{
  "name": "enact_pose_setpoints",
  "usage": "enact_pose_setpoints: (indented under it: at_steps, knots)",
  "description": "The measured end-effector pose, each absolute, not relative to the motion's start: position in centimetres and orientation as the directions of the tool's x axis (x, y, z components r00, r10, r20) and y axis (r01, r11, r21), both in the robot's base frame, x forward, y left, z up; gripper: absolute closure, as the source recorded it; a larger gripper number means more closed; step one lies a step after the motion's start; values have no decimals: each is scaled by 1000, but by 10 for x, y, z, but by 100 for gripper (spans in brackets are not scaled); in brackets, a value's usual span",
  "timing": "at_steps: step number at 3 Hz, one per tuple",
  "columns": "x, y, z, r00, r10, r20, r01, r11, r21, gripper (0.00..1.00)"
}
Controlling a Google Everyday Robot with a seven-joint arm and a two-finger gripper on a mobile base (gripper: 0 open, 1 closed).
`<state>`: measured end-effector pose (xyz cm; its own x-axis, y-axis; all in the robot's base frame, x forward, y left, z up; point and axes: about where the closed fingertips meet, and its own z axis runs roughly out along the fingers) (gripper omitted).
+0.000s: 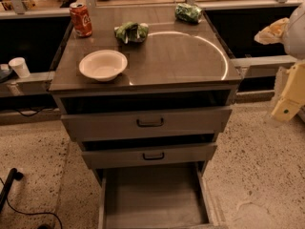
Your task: Place coke can into bottom drawer
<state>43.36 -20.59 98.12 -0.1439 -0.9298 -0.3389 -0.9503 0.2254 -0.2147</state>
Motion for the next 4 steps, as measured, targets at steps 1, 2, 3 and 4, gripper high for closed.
enact_pose_setpoints:
  at_steps: [1, 2, 3, 4]
  knots:
    - [434, -206, 981, -144, -930, -339, -950, 225, -215, 0]
    - [503, -162, 990, -65, -918, -391, -948, 179, -263, 0]
    - [568, -112, 1002, -1, -900, -436, -937, 154, -314, 0]
    - [644, -27, 1006, 56, -787, -615, -927, 187, -324, 0]
